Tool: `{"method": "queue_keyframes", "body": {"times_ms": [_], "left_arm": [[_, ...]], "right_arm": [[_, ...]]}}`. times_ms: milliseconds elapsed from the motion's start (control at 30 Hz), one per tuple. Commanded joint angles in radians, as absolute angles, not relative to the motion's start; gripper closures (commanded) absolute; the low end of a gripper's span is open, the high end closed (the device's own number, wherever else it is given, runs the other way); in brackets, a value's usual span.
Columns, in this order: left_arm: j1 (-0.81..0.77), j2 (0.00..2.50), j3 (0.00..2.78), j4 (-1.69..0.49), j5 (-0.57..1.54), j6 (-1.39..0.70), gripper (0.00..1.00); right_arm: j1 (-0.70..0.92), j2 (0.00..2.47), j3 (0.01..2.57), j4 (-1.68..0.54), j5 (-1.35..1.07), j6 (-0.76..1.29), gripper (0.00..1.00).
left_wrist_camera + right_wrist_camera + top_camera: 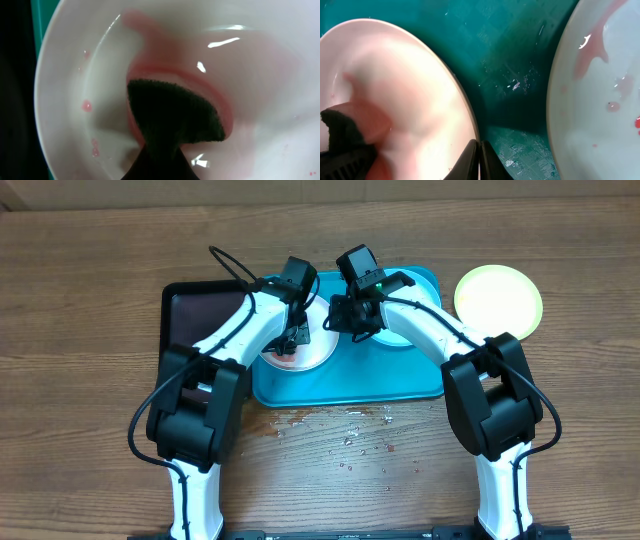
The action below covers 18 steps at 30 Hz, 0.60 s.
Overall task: Clean dirty plates on tray and stack at the side
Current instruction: 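Wipe the white plate's rim area with the sponge in the left gripper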
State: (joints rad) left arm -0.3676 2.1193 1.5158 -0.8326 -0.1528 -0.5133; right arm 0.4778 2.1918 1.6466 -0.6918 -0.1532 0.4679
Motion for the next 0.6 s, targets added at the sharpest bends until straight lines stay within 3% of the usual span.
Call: {"method": "queue_keyframes", "body": {"times_ms": [0, 100, 367, 567], "left_arm": [[-0.361, 2.165, 1.493, -0.831, 0.057, -0.462, 0.96], [-0.361, 2.165, 1.493, -0.77, 0.146, -0.406, 0.96], [-0.361, 2.166, 1.492, -0.653, 0.15, -0.358, 0.96], [-0.36, 2.172, 1.492, -0.635, 0.022, -0.363, 0.96]], "right_arm": [[0.485, 2.189, 1.656, -0.685, -0.176, 0.472, 0.96], [0.485, 2.189, 1.656, -0.685, -0.176, 0.472, 0.96], [0.485, 2.189, 1.656, -0.685, -0.176, 0.472, 0.96], [0.485, 2.189, 1.656, -0.686, -0.176, 0.472, 0.96]]}}
